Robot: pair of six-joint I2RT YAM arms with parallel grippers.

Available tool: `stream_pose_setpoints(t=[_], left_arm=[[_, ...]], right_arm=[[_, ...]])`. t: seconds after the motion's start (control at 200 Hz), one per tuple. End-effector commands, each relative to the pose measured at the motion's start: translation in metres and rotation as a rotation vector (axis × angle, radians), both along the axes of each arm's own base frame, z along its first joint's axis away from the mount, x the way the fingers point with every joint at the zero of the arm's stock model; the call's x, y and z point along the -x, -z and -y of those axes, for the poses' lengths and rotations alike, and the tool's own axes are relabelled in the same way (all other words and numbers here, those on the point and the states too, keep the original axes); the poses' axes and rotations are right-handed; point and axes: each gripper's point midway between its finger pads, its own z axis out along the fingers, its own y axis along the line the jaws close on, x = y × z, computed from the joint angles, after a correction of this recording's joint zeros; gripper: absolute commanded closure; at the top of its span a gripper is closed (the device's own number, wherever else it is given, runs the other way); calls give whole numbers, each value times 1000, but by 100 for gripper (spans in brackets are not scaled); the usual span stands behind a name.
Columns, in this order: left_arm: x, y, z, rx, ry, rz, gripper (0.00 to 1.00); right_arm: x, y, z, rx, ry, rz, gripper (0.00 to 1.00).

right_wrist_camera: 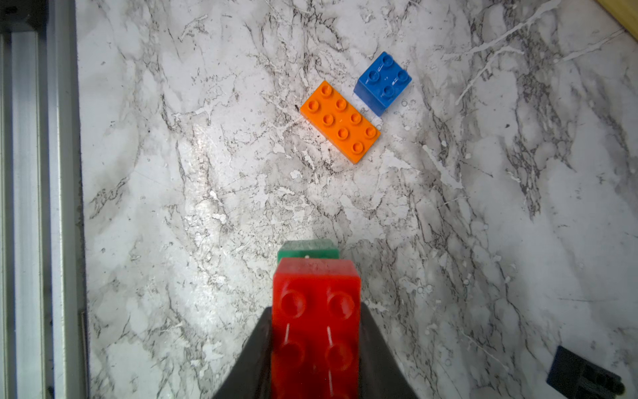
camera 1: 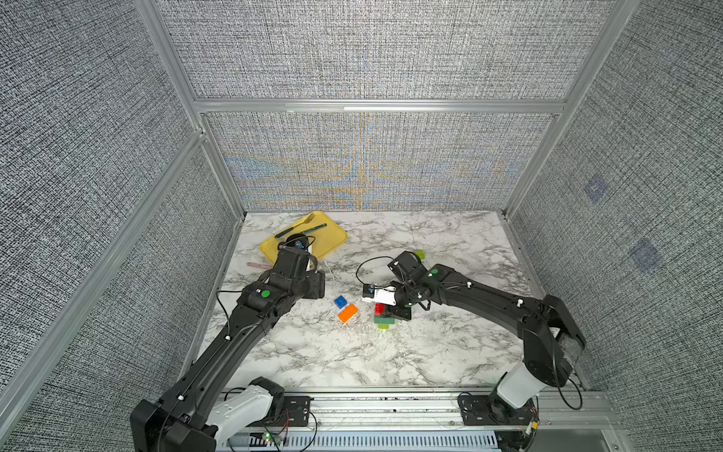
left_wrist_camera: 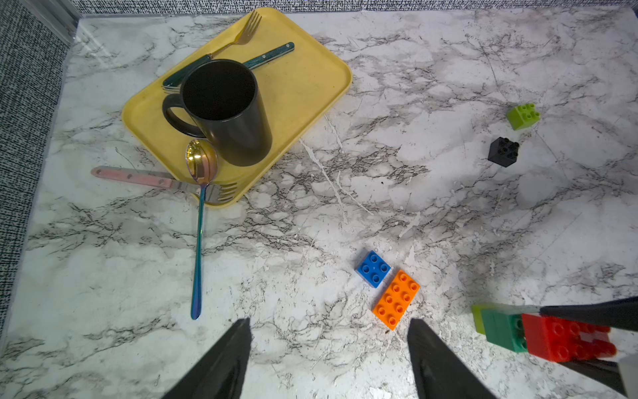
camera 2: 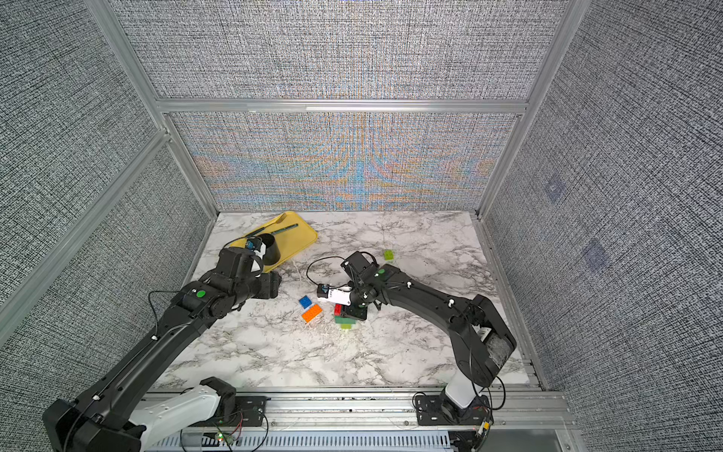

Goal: Assemble a carrot with lego
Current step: Assemble the lego brick with the lego brick.

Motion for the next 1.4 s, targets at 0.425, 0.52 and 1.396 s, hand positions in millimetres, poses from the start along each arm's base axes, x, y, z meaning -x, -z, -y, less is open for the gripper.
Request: stream_pose_setpoints(t=[0.425,0.52,1.396], left_arm=[[0,1,1,1,14,2,25],[0,0,1,1,14,4,25],[1,1,4,12,25,1,25]], right_arm=[[3,12,1,50,-37,-34,74],[3,14,3,61,-32,-38,74],[4,21,8,61,-20,-28,73]])
